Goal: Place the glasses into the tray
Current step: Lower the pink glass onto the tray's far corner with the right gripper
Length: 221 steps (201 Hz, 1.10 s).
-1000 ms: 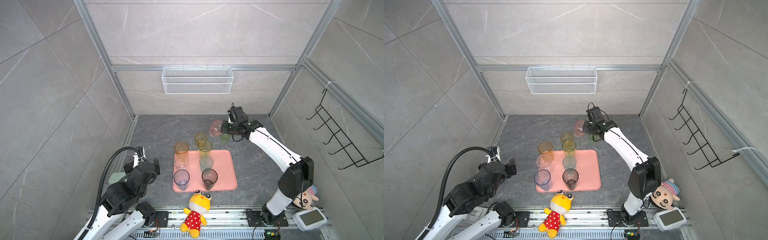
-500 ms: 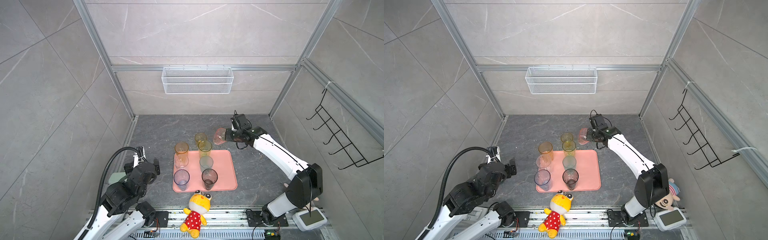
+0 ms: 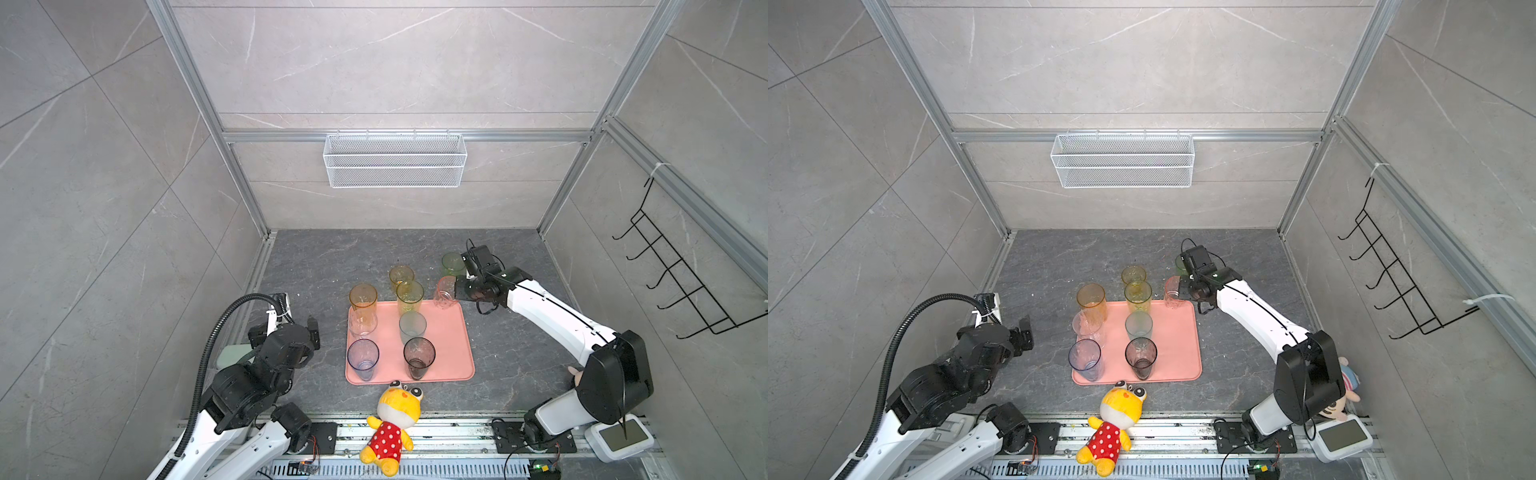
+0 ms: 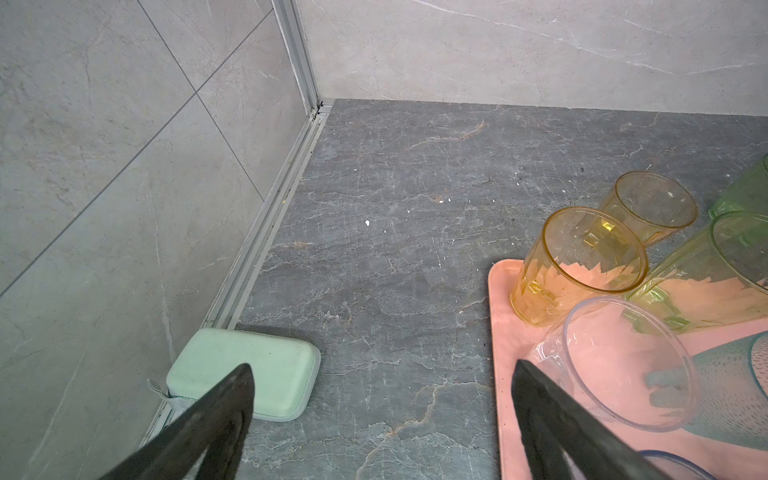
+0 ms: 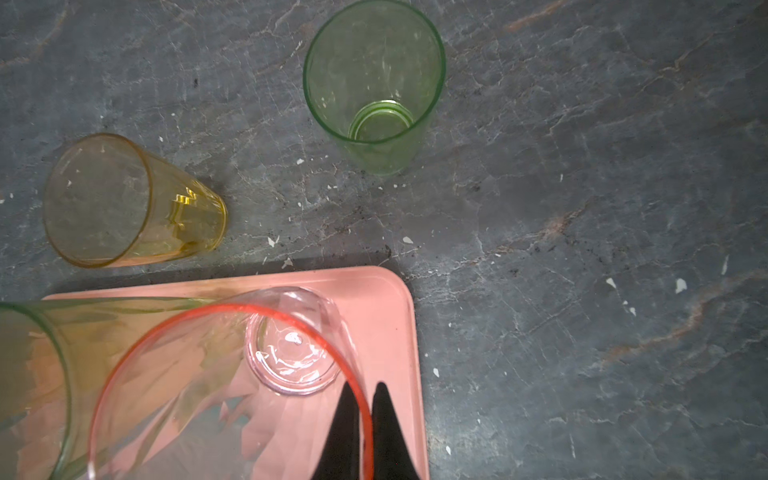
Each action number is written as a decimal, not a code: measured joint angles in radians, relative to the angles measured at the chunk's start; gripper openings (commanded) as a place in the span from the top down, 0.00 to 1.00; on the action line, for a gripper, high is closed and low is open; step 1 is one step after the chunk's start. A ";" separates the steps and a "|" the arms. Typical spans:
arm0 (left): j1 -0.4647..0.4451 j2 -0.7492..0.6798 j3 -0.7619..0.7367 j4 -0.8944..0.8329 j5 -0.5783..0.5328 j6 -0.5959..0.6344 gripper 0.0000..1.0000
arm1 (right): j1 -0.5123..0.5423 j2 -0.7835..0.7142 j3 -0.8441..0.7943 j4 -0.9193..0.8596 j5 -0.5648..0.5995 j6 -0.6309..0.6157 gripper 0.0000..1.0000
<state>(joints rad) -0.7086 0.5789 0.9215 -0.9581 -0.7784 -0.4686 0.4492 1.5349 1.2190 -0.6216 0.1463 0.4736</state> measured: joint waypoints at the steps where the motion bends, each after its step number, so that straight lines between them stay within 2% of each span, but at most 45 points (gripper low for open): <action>1: 0.000 0.000 0.000 0.000 0.000 0.000 0.04 | 0.000 0.000 -0.001 0.000 0.000 0.000 1.00; 221: 0.000 0.003 0.000 0.000 0.003 0.000 0.04 | 0.000 0.108 -0.049 0.068 0.046 -0.003 1.00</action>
<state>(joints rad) -0.7086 0.5819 0.9215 -0.9581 -0.7750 -0.4686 0.4492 1.6424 1.1702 -0.5541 0.1921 0.4702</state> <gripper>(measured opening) 0.964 0.064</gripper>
